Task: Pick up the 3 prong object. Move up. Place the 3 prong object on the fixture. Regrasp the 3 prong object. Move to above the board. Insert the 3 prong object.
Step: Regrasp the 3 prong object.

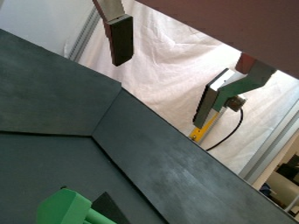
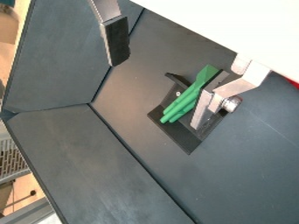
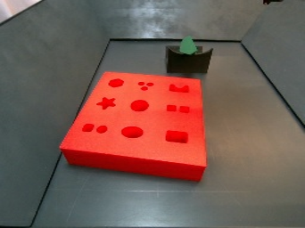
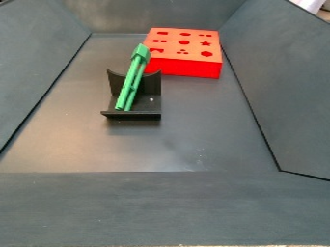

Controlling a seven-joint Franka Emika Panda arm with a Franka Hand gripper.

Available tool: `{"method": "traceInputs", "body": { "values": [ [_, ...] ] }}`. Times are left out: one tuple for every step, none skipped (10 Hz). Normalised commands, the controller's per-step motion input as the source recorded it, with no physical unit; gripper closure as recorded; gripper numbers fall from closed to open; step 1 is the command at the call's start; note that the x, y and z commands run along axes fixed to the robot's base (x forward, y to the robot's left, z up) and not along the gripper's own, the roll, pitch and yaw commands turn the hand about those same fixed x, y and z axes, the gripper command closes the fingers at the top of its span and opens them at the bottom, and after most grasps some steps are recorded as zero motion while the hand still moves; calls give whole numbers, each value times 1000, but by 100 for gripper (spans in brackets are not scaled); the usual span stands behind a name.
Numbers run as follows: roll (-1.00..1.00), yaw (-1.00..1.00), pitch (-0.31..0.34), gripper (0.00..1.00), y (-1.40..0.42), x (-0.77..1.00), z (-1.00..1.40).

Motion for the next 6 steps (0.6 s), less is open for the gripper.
{"method": "traceInputs", "body": {
  "values": [
    [171,116,17,0,-56,286,-22],
    [164,107,23,0,-57,281,-25],
    [157,98,31,0,-56,275,-27],
    [148,94,40,0,-56,268,-28],
    [144,95,45,0,-54,265,-29],
    [140,96,49,0,-54,261,-30]
  ]
}}
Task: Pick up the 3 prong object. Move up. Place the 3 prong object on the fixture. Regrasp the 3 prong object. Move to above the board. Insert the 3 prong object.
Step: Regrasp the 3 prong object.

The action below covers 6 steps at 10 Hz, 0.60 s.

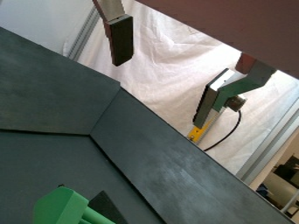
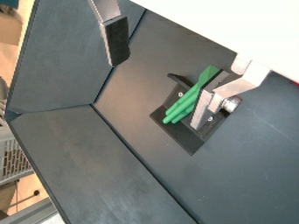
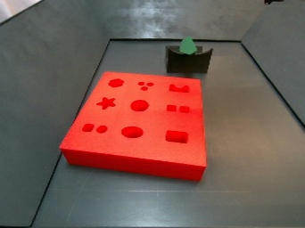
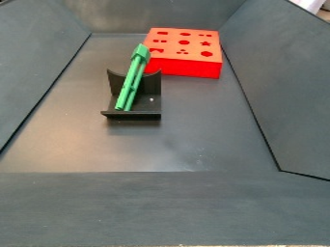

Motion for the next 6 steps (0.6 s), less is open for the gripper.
{"method": "traceInputs", "body": {
  "values": [
    [138,96,52,0,-53,259,-31],
    [136,98,56,0,-51,257,-31],
    [134,98,57,0,-51,256,-31],
    [132,100,60,0,-49,254,-30],
    [132,100,60,0,-49,254,-30],
    [131,101,61,0,-48,253,-29]
  ]
}}
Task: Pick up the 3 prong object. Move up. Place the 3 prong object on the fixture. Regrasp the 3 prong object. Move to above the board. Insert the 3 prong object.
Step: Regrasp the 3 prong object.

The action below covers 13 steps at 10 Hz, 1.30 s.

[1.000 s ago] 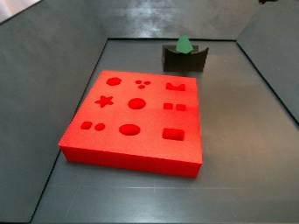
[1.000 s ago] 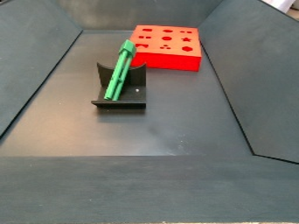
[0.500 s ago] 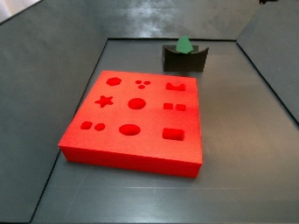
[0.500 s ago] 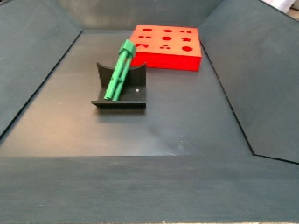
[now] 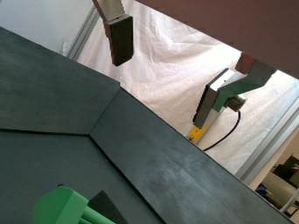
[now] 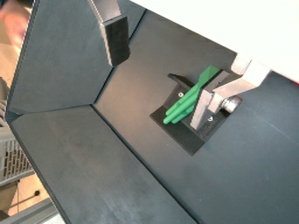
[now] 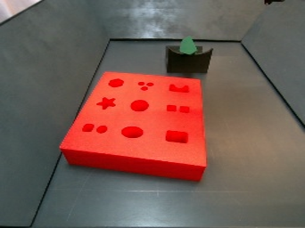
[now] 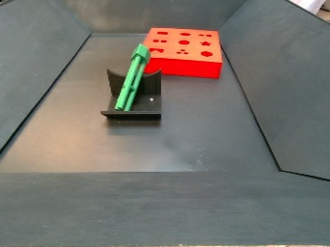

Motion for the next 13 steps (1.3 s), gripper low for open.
{"method": "traceInputs", "body": {
  "values": [
    [130,101,62,0,-48,253,-29],
    [129,102,63,0,-48,252,-29],
    [129,102,63,0,-48,252,-28],
    [129,102,63,0,-47,252,-28],
    [129,102,63,0,-47,252,-28],
    [129,102,63,0,-47,252,-28],
    [129,102,63,0,-47,252,-28],
    [129,103,63,0,-47,252,-28],
    [129,103,63,0,-47,252,-28],
    [128,103,64,0,-47,251,-27],
    [157,82,67,0,41,87,-1000],
    [161,92,60,0,42,89,-1000],
    [144,104,49,0,34,90,-1000]
  ]
}}
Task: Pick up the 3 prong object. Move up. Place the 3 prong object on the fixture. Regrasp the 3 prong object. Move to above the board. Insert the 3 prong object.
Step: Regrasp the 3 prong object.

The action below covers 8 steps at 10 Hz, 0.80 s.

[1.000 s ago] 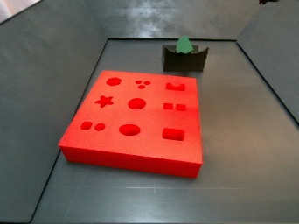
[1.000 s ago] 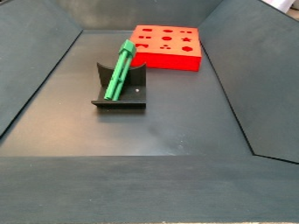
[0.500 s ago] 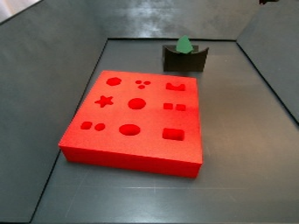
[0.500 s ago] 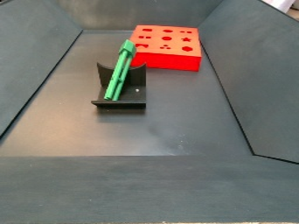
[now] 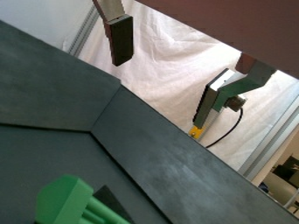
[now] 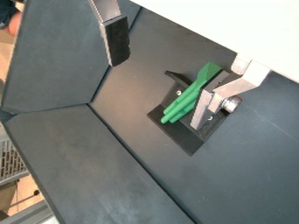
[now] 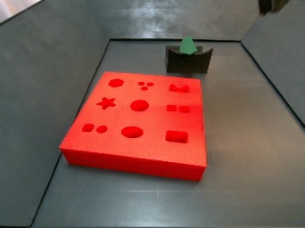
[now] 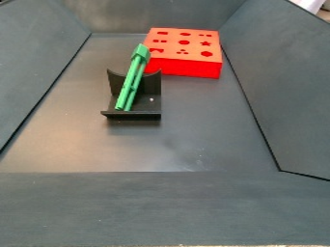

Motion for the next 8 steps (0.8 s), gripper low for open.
{"method": "traceInputs", "body": {
  "values": [
    [109,106,43,0,27,91,-1000],
    [96,107,33,0,24,97,-1000],
    [77,104,17,0,20,107,-1000],
    [73,102,7,0,18,114,-1000],
    [69,92,-9,0,12,126,-1000],
    [69,84,-15,0,7,133,-1000],
    [72,72,-20,0,1,144,-1000],
    [73,65,-18,0,-2,150,-1000]
  ]
}}
